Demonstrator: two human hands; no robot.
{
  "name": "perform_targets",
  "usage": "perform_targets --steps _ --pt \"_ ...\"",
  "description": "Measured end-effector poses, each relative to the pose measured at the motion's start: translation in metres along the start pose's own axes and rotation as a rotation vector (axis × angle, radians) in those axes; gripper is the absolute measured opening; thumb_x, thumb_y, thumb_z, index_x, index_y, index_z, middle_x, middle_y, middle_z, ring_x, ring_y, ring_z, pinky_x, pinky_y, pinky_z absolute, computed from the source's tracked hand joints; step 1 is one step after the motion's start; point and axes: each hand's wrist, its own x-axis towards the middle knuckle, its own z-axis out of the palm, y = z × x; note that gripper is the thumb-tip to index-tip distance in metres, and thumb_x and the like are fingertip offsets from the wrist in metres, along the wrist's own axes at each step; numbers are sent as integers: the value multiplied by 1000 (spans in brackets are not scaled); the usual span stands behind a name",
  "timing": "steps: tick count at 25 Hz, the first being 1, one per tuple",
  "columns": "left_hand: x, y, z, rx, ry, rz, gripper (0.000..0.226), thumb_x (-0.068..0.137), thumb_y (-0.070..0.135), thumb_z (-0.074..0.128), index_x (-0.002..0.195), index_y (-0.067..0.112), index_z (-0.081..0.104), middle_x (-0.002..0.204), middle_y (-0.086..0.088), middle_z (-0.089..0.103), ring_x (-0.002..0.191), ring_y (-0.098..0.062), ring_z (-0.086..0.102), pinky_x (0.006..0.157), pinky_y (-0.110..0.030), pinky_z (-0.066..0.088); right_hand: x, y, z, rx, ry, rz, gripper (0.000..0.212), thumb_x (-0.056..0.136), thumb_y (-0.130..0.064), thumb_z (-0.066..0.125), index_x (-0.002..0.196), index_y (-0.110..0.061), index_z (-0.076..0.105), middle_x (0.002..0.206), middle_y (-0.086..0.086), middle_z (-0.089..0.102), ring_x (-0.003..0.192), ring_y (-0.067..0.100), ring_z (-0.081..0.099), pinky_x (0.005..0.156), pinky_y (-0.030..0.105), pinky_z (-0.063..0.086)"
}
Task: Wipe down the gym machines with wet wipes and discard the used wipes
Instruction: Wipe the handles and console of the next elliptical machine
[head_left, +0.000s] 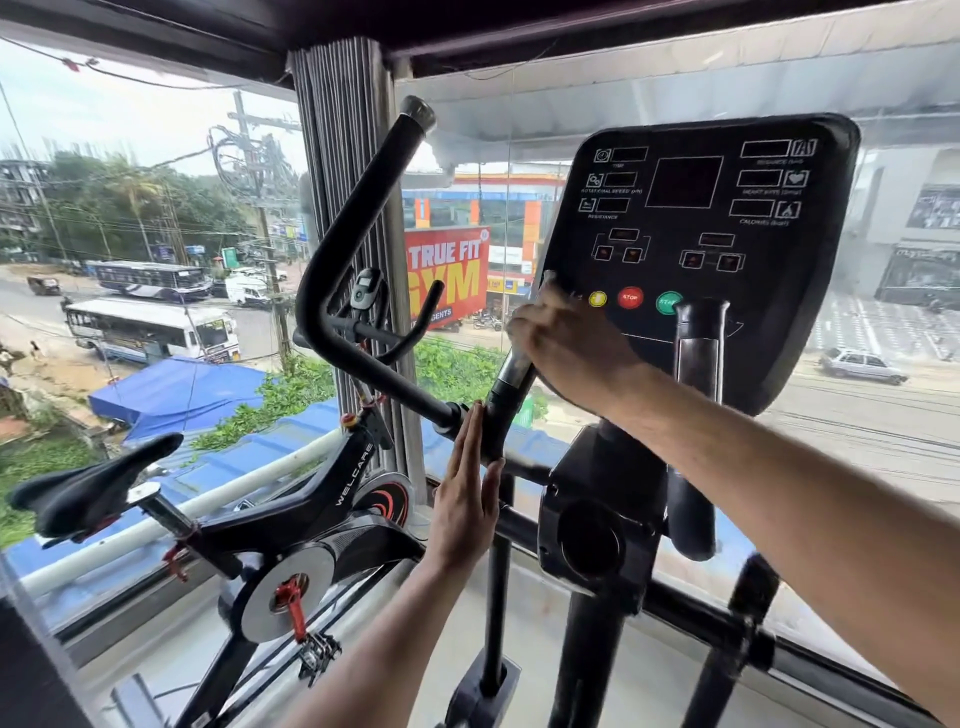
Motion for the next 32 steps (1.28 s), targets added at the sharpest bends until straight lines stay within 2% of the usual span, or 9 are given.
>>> perform_targets --steps 5,11,15,18,21,23,27,29,32 --pt "-1 -1 2 -10 2 -6 64 107 10 55 164 11 24 170 1 27 156 -8 24 122 -18 26 -20 -40 16 10 -9 -132 8 92 -12 59 85 -13 62 83 1 62 92 25 52 80 41 41" --pt "2 -1 2 7 2 10 62 107 18 50 163 9 24 170 5 25 157 -10 24 123 -20 25 7 8 29 225 330 310 12 88 -6 70 99 -9 71 104 4 68 82 27 58 70 45 53" --pt "2 -2 -6 19 -56 8 65 108 17 51 165 17 20 170 18 20 156 -8 26 123 -27 31 -12 -25 40 372 386 320 22 85 -2 71 105 -9 76 112 1 73 88 25 59 74 34 56" --pt "7 -7 -26 -11 -178 -3 63 107 17 49 162 35 24 164 7 38 146 -10 45 114 -39 47 -48 -64 57 619 358 351 37 82 7 73 113 -14 76 123 -9 71 98 16 62 84 31 58" --pt "32 -10 -63 90 -167 9 51 102 29 43 151 44 42 143 6 61 122 -9 65 98 -46 57 -73 -84 62 900 434 448 27 87 3 73 107 -15 79 116 -10 74 107 8 68 92 28 56" --pt "68 3 -82 184 -118 114 46 103 32 43 148 38 49 142 3 61 119 -19 67 96 -50 58 -83 -90 58 1145 577 657 20 88 -1 72 99 -16 80 106 -10 77 97 5 71 84 28 58" --pt "168 53 -71 541 -270 568 51 105 39 50 153 23 48 164 -5 38 148 -30 38 118 -52 39 -81 -93 56 1527 655 1193 28 84 -4 68 91 -27 83 86 -8 79 65 9 64 61 32 52" --pt "204 71 -57 709 -407 747 57 104 48 50 156 25 45 169 -6 28 154 -32 27 122 -52 31 -80 -98 57 1572 644 1272 23 85 -6 73 90 -27 82 76 -6 77 57 9 57 54 24 46" --pt "219 74 -42 759 -518 837 57 103 46 50 155 21 46 170 -11 22 156 -33 23 124 -47 24 -76 -104 51 1555 650 1232 10 89 -15 77 95 -23 78 69 -4 73 54 6 61 50 16 43"
